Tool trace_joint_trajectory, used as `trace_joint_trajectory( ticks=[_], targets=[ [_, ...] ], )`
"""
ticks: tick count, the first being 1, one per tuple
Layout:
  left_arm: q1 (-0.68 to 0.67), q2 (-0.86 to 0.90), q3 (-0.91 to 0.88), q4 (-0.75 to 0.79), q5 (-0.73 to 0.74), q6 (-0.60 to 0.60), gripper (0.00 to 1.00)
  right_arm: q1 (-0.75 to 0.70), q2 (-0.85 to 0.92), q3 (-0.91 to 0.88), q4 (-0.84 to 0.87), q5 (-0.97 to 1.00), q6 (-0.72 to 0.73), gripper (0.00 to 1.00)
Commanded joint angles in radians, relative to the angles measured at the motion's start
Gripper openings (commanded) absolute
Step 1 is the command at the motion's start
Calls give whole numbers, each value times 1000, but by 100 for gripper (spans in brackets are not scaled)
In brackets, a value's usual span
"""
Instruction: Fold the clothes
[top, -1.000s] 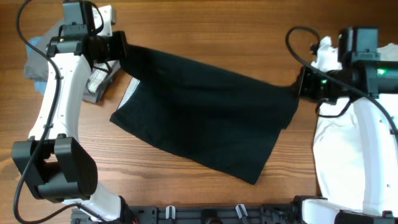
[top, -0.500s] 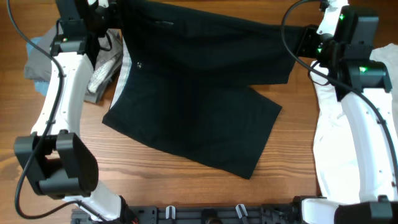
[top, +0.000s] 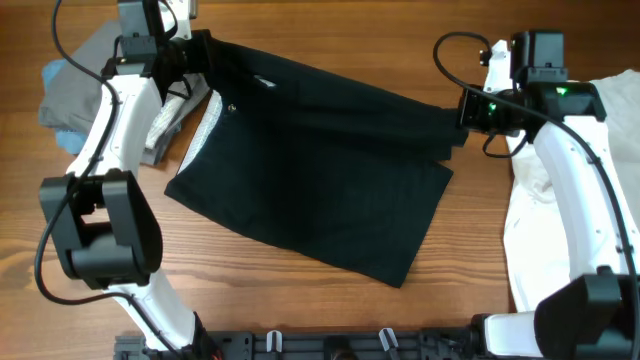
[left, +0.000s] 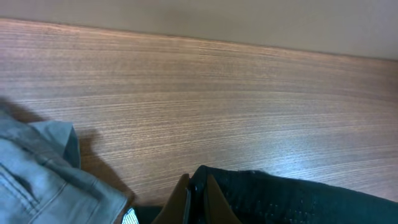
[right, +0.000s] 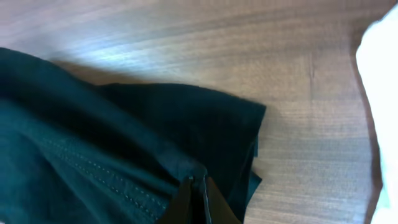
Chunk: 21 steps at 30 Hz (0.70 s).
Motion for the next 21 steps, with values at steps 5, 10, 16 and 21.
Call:
trace_joint_trajectory(
  ticks=[5, 10, 16, 21],
  targets=[
    [36, -247, 9, -113, -39, 13, 4, -9, -248, 90, -34, -45, -18, 4],
    [36, -351, 9, -268, -226, 26, 4, -9, -430, 93, -101, -45, 77, 4],
    [32, -281, 9, -200, -215, 39, 4, -9, -286, 81, -82, -32, 86, 4],
    [-8, -94, 9, 81, -75, 38, 4, -9, -3, 81, 188, -31, 87, 4]
  ],
)
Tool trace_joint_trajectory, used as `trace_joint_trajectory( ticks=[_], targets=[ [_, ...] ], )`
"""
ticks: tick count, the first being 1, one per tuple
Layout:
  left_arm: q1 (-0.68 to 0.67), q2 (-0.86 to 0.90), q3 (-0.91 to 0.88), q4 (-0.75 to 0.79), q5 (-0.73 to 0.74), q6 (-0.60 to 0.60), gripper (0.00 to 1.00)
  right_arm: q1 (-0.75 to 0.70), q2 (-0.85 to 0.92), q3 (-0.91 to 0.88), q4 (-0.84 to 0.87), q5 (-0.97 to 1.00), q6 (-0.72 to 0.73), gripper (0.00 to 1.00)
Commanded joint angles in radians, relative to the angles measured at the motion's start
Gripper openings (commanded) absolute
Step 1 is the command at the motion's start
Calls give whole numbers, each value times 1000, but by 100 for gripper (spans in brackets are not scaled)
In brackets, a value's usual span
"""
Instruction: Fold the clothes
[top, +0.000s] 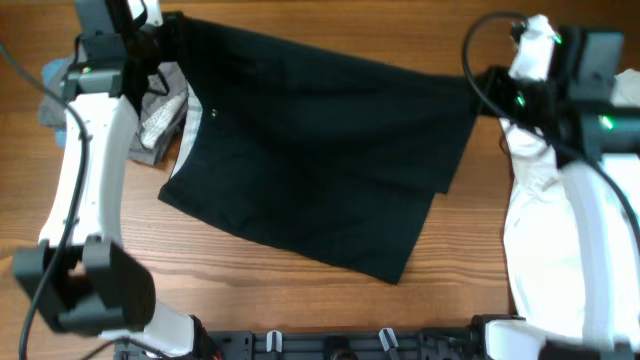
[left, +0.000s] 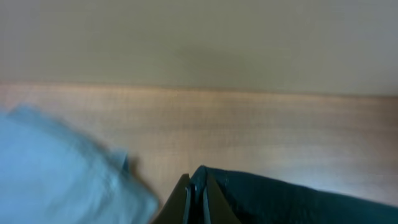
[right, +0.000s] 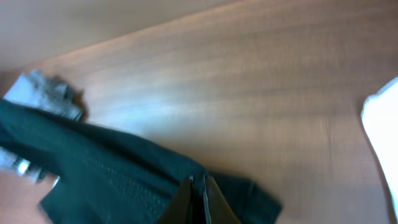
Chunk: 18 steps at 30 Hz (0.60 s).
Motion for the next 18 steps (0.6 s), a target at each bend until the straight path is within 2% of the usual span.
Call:
trace_joint_trajectory(
  ticks=[1, 4, 9, 15, 18],
  targets=[
    [-26, 154, 8, 173, 43, 15, 4, -10, 162, 0, 175, 51, 6, 4],
    [-51, 245, 8, 295, 45, -66, 4, -10, 222, 0, 368, 32, 1, 4],
    [-29, 198, 8, 308, 46, -68, 4, -10, 159, 0, 391, 45, -129, 4],
    [-31, 182, 8, 327, 64, -68, 4, -10, 171, 0, 396, 98, -124, 4],
    [-31, 182, 8, 438, 62, -71, 4, -10, 186, 0, 408, 188, -92, 4]
  ],
)
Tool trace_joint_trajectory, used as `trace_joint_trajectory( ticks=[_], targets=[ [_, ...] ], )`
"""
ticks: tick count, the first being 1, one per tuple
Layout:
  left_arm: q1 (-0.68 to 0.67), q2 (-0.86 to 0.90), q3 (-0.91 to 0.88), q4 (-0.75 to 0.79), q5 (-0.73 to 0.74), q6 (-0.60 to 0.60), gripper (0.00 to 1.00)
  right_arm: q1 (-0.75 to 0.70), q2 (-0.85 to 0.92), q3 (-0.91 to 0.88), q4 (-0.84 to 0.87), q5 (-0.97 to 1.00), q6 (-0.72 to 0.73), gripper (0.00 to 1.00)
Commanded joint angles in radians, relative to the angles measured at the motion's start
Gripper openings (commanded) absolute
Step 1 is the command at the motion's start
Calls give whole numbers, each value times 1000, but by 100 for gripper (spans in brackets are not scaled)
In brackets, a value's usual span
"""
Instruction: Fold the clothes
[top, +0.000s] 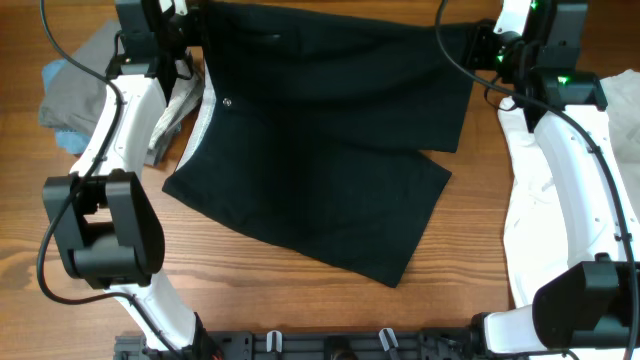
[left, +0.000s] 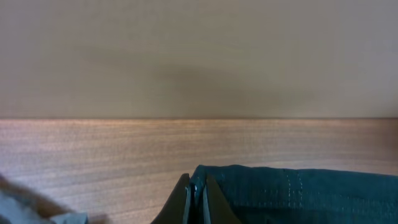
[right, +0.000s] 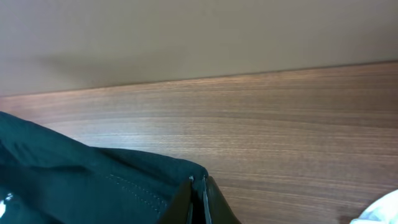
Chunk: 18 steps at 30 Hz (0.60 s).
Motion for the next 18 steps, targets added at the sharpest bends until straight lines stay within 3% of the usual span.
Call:
trace_joint_trajectory(
  ticks=[1, 4, 7, 13, 18],
  targets=[
    [2, -32, 12, 104, -9, -29, 4, -9, 15, 11, 14, 114, 11, 4],
    [8, -32, 12, 109, -26, -35, 4, -9, 30, 11, -16, 115, 8, 4],
    [10, -32, 12, 7, -26, -20, 4, -9, 31, 11, -84, 114, 8, 4],
    [32, -36, 12, -315, -31, 29, 4, -9, 30, 11, -483, 21, 2, 4],
    [101, -55, 12, -547, -92, 25, 4, -9, 28, 11, -724, -164, -148, 5]
  ],
)
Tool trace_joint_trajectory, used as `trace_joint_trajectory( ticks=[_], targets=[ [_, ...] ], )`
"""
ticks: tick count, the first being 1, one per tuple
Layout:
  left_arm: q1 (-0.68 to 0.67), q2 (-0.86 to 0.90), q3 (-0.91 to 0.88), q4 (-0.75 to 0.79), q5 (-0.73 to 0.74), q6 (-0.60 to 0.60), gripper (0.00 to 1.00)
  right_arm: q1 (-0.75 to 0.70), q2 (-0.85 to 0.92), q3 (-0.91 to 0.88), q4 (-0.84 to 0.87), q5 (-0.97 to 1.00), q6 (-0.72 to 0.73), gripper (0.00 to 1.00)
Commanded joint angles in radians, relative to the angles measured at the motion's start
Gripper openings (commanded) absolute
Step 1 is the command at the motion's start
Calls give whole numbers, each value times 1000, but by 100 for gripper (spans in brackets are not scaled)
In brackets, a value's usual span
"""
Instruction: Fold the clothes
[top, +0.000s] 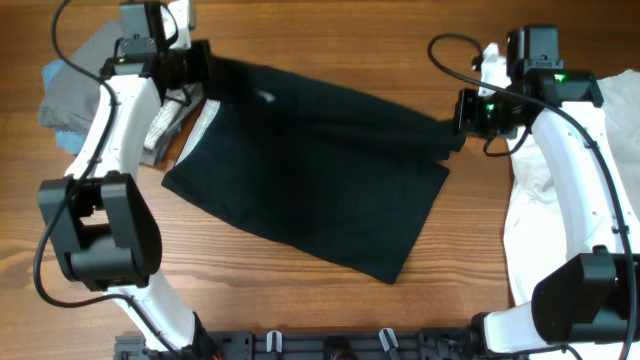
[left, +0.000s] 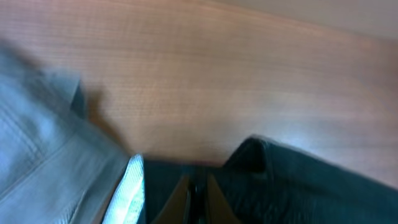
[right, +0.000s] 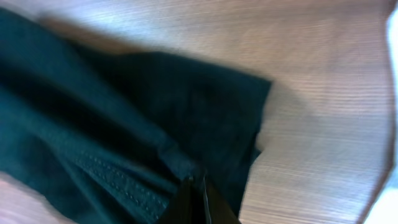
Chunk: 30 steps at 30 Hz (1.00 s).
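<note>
A black garment (top: 310, 170) lies spread over the middle of the wooden table. My left gripper (top: 205, 72) is shut on its far left corner; in the left wrist view the left gripper (left: 198, 194) pinches black cloth (left: 298, 186). At the far right corner my right gripper (top: 455, 128) is shut on the garment, its closed tips (right: 198, 190) sunk in dark stitched cloth (right: 112, 130). The top edge sags between the two grippers.
A pile of grey and light blue clothes (top: 80, 90) lies at the far left, with a white mesh piece (top: 205, 125) beside the black garment. White clothes (top: 560, 220) lie along the right edge. Bare wood shows in front.
Both grippers have come forward and down from the far edge with the garment's top edge. The cloth, stretched taut and high before, now lies lower with a sagging, slanted edge.
Both grippers were shut on the garment's top corners low over the table. Then they held it wider apart and further back, and then taut at the far edge. Now the corners are back lower over the table, the garment spread beneath.
</note>
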Motion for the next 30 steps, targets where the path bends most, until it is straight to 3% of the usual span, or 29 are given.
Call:
trace_joint_trajectory(
  ticks=[1, 6, 11, 16, 18, 20, 22, 26, 30],
  targets=[
    [100, -61, 7, -140, -120, 16, 4, -9, 5, 8, -112, -146, -139, 4],
    [157, -74, 7, -286, -114, 21, 4, 8, 6, 8, -153, -139, -197, 4],
    [152, -74, 7, -233, -43, 21, 4, 14, 6, 8, 24, 14, -151, 4],
    [152, -100, 7, -22, 146, 80, 4, 13, -3, 12, 340, 283, -171, 4],
    [152, -129, 7, 113, 153, 79, 4, 7, -11, 23, 482, 467, -176, 4],
    [152, -145, 7, 187, 153, 69, 4, 4, -19, 23, 572, 516, -227, 4],
    [152, -148, 7, 201, 153, 69, 4, 7, -21, 23, 577, 475, -245, 4],
    [152, -145, 7, 66, 156, 79, 4, 18, -23, 23, 431, 356, -264, 4],
    [152, -140, 7, -67, 147, 122, 4, 43, -23, 23, 306, 339, -176, 4]
  ],
)
